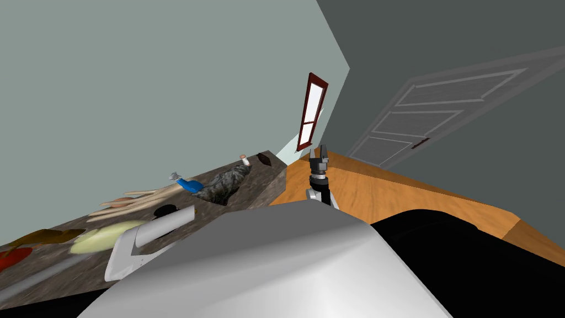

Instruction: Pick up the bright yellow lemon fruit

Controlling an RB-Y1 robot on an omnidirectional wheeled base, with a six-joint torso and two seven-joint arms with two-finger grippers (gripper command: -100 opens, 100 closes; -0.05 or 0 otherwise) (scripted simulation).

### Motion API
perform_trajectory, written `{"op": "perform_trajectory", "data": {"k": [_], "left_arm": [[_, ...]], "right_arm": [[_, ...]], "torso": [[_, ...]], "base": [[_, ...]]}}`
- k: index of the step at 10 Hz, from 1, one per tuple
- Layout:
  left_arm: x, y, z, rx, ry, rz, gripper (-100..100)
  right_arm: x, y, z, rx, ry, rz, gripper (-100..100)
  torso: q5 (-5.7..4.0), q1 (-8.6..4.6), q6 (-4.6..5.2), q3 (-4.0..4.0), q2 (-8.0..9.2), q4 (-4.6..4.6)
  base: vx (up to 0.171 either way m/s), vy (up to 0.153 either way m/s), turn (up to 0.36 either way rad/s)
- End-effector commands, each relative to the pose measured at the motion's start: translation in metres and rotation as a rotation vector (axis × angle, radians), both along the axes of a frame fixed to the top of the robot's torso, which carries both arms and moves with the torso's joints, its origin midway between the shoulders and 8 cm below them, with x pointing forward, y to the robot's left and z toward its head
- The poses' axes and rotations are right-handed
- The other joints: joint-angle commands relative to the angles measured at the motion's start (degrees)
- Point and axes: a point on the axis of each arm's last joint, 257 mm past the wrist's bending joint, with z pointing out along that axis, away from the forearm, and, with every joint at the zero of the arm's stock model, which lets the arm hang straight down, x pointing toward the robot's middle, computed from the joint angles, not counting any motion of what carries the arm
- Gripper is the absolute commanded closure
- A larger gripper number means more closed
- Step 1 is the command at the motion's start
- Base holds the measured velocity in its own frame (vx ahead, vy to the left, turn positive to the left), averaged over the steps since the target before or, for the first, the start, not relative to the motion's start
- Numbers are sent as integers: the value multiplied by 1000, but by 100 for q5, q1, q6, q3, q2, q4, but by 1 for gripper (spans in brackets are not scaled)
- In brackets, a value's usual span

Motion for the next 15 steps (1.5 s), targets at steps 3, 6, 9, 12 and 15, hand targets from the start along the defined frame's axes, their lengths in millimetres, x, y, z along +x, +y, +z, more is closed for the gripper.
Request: {"op": "perform_trajectory", "data": {"k": [3, 6, 9, 12, 15], "left_arm": [[-24, -15, -42, -104, 72, 65, -100], [-24, -16, -43, -110, 74, 65, 0], [-17, -12, -58, -108, 73, 63, -100], [-19, -13, -57, -112, 75, 65, 100], [-18, -13, -56, -109, 73, 63, 100]], "right_arm": [[0, 0, 0, 0, 0, 0, 0], [0, 0, 0, 0, 0, 0, 0], [0, 0, 0, 0, 0, 0, 0], [0, 0, 0, 0, 0, 0, 0], [0, 0, 0, 0, 0, 0, 0]], "torso": [[1, 5, 0, -3, -4, -1], [-1, -3, -2, 4, 8, 1], [0, 2, -2, 14, 25, 5], [-9, -7, 3, 15, 24, 9], [-5, -14, -1, 15, 25, 6]], "base": [[78, 47, -71], [37, 24, -17], [-5, 41, 5], [-2, 10, -2], [0, 0, 0]]}}
